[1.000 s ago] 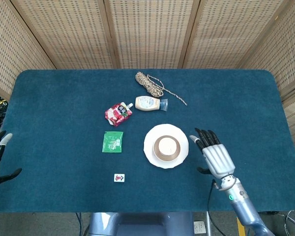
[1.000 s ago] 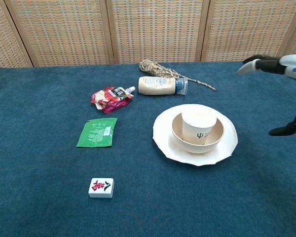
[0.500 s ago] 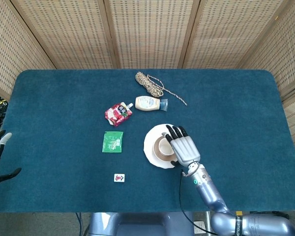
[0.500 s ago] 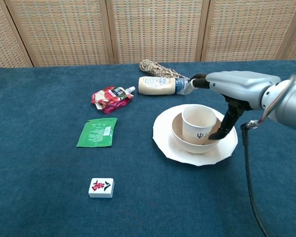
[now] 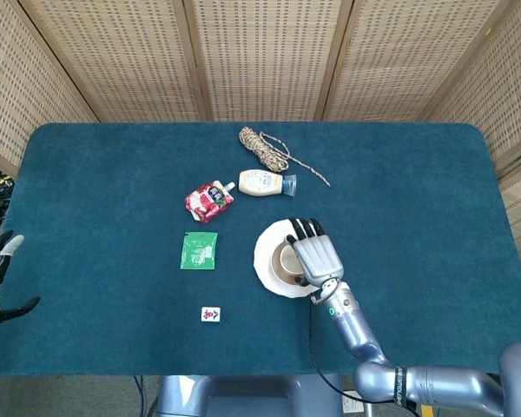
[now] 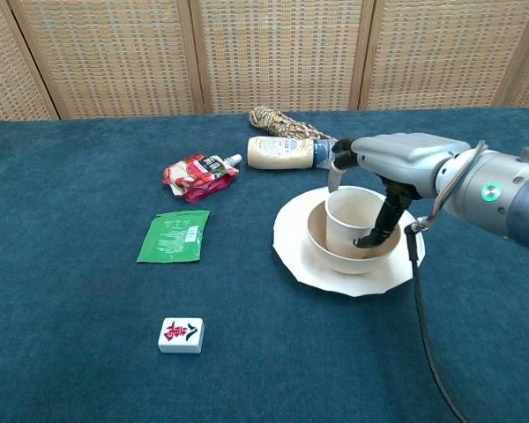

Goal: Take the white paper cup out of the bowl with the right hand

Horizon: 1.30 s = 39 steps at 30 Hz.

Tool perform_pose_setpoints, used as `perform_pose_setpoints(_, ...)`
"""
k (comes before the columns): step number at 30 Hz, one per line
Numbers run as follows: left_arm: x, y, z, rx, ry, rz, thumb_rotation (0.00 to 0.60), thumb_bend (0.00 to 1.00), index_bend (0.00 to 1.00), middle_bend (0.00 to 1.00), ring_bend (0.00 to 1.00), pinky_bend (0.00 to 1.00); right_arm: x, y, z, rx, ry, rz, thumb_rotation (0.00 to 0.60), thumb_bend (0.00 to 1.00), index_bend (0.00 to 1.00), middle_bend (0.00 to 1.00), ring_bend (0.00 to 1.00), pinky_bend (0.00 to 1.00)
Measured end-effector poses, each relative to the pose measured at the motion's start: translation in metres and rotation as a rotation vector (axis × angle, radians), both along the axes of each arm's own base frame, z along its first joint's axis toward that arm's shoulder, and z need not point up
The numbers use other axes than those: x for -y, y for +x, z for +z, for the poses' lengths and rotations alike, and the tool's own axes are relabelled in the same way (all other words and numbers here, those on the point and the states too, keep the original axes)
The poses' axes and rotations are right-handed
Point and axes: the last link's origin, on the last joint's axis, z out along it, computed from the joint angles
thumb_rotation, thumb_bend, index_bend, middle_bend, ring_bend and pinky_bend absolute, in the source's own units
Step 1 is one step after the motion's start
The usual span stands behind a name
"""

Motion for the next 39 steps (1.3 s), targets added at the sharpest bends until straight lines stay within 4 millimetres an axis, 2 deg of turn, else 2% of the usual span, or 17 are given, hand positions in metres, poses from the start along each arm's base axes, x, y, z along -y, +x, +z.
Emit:
perform_pose_setpoints(7,0.000,0.000,0.001,0.002,0.004,-0.001,0.600,0.04,0.00,0.00,0.00,0.00,0.000,0.003,-0.002,-0.004,-0.013,0.003,0.600,0.34,0.50,0.13,0.00,0.07)
perform_pose_setpoints(13,0.000,-0.001,0.001,0.004,0.006,0.001,0.600,0.04,0.00,0.00,0.00,0.00,-0.001,0.015,0.008,0.018,-0.055,0.029,0.600,0.34,0.50,0.14,0.00,0.08)
perform_pose_setpoints(17,0.000,-0.001,0.002,0.004,0.011,0.001,0.600,0.04,0.00,0.00,0.00,0.00,0.000,0.025,0.027,0.033,-0.104,0.060,0.600,0.34,0.50,0.14,0.00,0.08)
perform_pose_setpoints(23,0.001,0.000,0.003,0.003,0.014,-0.003,0.600,0.04,0.00,0.00,0.00,0.00,0.005,0.027,0.070,0.032,-0.210,0.083,0.600,0.34,0.50,0.14,0.00,0.08)
perform_pose_setpoints(27,0.001,0.002,0.002,-0.003,0.013,-0.009,0.600,0.04,0.00,0.00,0.00,0.00,0.016,0.011,0.102,0.025,-0.299,0.034,0.600,0.34,0.50,0.14,0.00,0.08)
perform_pose_setpoints(29,0.002,0.003,0.001,-0.007,0.012,-0.012,0.600,0.04,0.00,0.00,0.00,0.00,0.020,0.000,0.108,0.012,-0.317,-0.001,0.600,0.34,0.50,0.14,0.00,0.08)
perform_pose_setpoints(33,0.003,0.004,-0.001,-0.015,0.010,-0.016,0.600,0.04,0.00,0.00,0.00,0.00,0.028,-0.030,0.113,-0.024,-0.339,-0.074,0.600,0.34,0.50,0.14,0.00,0.08)
perform_pose_setpoints(39,0.003,0.005,-0.004,-0.026,0.004,-0.018,0.600,0.04,0.00,0.00,0.00,0.00,0.035,-0.076,0.109,-0.061,-0.323,-0.180,0.600,0.34,0.50,0.13,0.00,0.08)
